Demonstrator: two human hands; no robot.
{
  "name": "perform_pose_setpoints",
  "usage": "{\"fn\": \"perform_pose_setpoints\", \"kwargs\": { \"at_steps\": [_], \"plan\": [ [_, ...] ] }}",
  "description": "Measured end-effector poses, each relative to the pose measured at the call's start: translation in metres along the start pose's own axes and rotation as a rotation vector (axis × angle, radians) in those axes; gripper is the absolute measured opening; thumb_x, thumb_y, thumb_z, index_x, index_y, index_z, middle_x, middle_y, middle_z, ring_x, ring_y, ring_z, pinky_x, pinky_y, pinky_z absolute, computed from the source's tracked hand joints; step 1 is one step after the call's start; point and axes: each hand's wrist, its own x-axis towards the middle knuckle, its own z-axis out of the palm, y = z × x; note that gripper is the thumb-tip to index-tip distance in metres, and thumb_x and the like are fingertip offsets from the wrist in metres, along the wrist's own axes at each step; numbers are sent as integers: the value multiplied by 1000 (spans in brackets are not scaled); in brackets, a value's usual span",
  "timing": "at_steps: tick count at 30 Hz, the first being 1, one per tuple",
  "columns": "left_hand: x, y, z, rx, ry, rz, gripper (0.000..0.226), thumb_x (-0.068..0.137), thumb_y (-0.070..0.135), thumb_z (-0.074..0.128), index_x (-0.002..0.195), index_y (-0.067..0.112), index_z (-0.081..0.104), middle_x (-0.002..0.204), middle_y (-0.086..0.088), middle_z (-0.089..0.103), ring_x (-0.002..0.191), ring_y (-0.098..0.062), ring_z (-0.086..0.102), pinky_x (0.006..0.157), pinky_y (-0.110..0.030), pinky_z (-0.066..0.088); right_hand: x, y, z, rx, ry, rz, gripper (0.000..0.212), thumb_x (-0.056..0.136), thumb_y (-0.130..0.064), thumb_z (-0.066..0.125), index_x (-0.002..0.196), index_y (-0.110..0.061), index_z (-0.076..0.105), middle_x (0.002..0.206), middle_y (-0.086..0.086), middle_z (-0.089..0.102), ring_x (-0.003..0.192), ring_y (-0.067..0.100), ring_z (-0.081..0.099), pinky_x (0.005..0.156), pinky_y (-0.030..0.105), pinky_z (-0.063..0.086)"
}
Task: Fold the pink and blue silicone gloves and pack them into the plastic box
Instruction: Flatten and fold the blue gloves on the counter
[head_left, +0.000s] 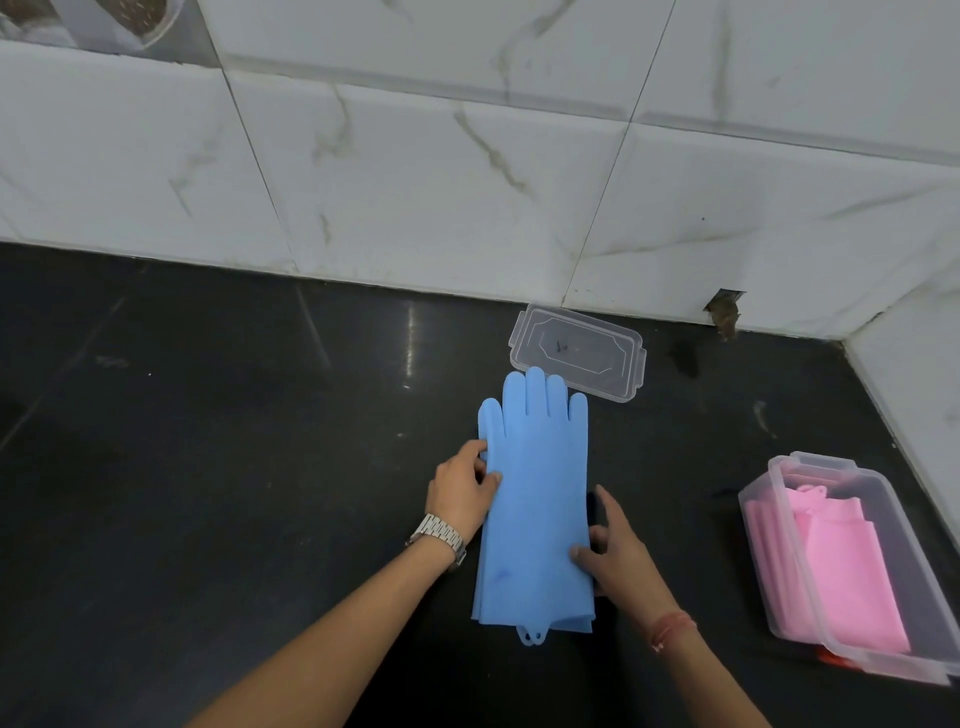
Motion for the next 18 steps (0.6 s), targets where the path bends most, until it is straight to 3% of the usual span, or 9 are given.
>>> {"fn": "perform_pose_setpoints", "kwargs": {
  "at_steps": [4, 7, 12, 18],
  "plan": [
    [4, -2, 2, 10, 17, 12, 25, 90, 18, 61, 115, 21, 61, 83, 7, 62, 75, -14, 62, 69, -34, 56, -4, 1, 4, -85, -8, -27, 94, 90, -10, 64, 156, -30, 0, 99, -6, 66, 87, 8, 68, 69, 27, 59],
    [7, -3, 3, 60, 41, 26, 23, 91, 20, 58, 114, 21, 60, 81, 8, 59, 74, -15, 58, 66, -27, 45, -8, 3, 8, -149, -30, -17, 97, 89, -14, 66, 155, -31, -4, 93, 2, 67, 81, 13, 69, 64, 27, 60],
    [13, 1, 3, 165, 61, 17, 15, 90, 24, 54, 105, 19, 53, 80, 3, 62, 76, -25, 63, 67, -32, 46, -13, 7, 12, -196, 13, -8, 93, 92, -18, 64, 154, -31, -3, 88, 9, 65, 77, 17, 68, 61, 28, 59],
    [13, -5, 1, 255, 55, -56, 18, 88, 36, 57, 84, 20, 54, 78, -1, 67, 70, -24, 63, 60, -29, 48, -18, 16, 14, -173, 121, -63, 85, 93, -18, 63, 155, -29, 6, 92, -5, 65, 81, 8, 66, 72, 23, 55]
  ]
}}
